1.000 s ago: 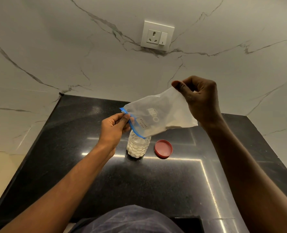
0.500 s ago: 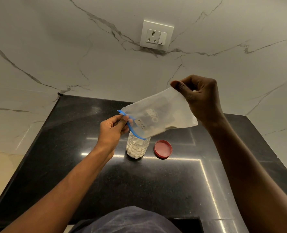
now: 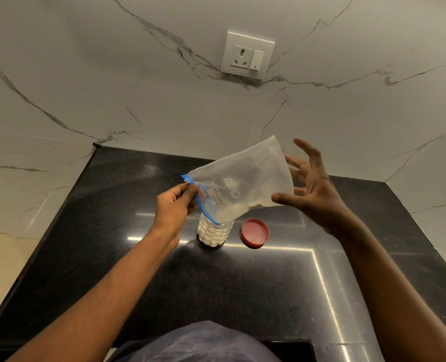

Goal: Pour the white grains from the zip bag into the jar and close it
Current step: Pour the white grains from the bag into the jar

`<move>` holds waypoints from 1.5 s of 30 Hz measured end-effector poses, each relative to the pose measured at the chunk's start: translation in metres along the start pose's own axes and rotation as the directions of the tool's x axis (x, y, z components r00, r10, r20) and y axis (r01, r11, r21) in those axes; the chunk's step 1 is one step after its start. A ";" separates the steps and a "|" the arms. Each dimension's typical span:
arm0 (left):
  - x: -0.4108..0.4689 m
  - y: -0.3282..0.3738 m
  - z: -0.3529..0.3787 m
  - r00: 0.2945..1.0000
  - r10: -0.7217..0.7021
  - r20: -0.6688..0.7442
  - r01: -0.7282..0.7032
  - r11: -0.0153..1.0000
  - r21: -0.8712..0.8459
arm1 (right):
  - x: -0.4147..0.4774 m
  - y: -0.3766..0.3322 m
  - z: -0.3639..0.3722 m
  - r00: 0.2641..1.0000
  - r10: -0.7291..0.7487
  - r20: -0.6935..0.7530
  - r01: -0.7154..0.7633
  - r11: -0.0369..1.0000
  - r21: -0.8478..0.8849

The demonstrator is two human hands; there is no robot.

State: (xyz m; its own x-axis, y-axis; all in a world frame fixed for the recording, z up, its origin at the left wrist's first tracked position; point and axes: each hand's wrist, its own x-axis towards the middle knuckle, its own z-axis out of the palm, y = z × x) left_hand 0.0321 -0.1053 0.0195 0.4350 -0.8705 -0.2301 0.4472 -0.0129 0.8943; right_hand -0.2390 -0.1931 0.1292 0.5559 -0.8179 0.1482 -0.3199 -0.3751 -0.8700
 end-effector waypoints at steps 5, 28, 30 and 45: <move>0.003 -0.003 -0.003 1.000 -0.020 -0.015 0.020 1.000 -0.022 | -0.014 0.031 0.001 0.992 0.102 -0.076 -0.114 0.979 -0.169; 0.005 -0.005 -0.009 1.000 0.021 -0.022 -0.022 0.999 -0.048 | -0.010 0.011 0.009 0.941 -0.074 -0.329 0.060 0.997 -0.051; 0.005 -0.005 -0.010 0.999 0.015 -0.028 -0.016 0.999 -0.046 | -0.009 0.007 0.011 0.956 -0.078 -0.282 0.065 0.996 -0.056; 0.000 -0.005 -0.008 0.999 0.008 -0.037 -0.010 0.999 -0.053 | -0.001 -0.008 0.017 0.963 -0.109 -0.247 0.096 0.993 -0.064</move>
State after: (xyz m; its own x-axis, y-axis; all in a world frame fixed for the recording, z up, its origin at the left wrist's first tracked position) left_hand 0.0364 -0.1017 0.0117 0.4669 -0.8520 -0.2368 0.4835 0.0217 0.8751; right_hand -0.2236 -0.1817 0.1279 0.3801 -0.8547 0.3535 -0.3138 -0.4787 -0.8200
